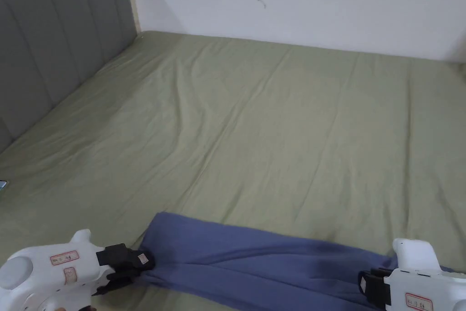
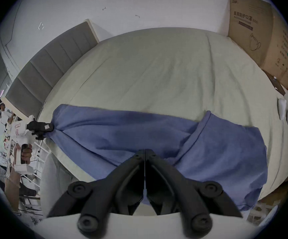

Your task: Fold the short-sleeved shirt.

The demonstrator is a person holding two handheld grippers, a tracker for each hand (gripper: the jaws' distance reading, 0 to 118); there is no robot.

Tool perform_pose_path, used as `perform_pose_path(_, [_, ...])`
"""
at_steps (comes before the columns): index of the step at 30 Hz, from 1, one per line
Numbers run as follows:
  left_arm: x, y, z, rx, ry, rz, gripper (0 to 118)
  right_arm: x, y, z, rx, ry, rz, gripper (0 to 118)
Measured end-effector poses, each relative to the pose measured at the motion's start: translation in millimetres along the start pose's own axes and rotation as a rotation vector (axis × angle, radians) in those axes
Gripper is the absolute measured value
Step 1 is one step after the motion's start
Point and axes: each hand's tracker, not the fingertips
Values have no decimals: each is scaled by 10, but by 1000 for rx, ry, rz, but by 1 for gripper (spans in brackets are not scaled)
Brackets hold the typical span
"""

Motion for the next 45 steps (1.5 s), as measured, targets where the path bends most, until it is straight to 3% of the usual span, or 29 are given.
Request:
perform_pose_path(9, [30,413,476,96,39,-156,10,56,62,28,8,8,-30,0])
perform_pose_path(17, [-108,392,769,141,150,-45,10,198,-9,47,-1,-2,-68,0])
perform_pose_path(20, [256,170,680,143,152,-62,10,250,-44,66,-3,-10,-82,0])
perform_pose_path(23, [790,-4,670,183,167,-178,10,304,-61,116,0,-13,-91,0])
perform_pose_path(24, [588,322,720,190,174,-248,10,323,-66,135,3,-17,-94,0])
perform_pose_path(28, [1367,98,693,214,175,-538,10,438,-80,198,21,-28,-124,0])
perform_pose_path(33, [2332,-665,231,140,155,-893,10,614,-143,239,44,-23,-193,0])
perform_pose_path(36, [2640,-1204,-203,143,156,-1036,10,702,-210,283,51,-26,-216,0])
perform_pose_path(39, [2782,-1717,-715,25,137,-1308,10,772,-290,347,53,-34,-231,0])
perform_pose_path(45, [2414,-2180,-1631,-237,189,-1282,13,1038,-492,457,54,-57,-341,0])
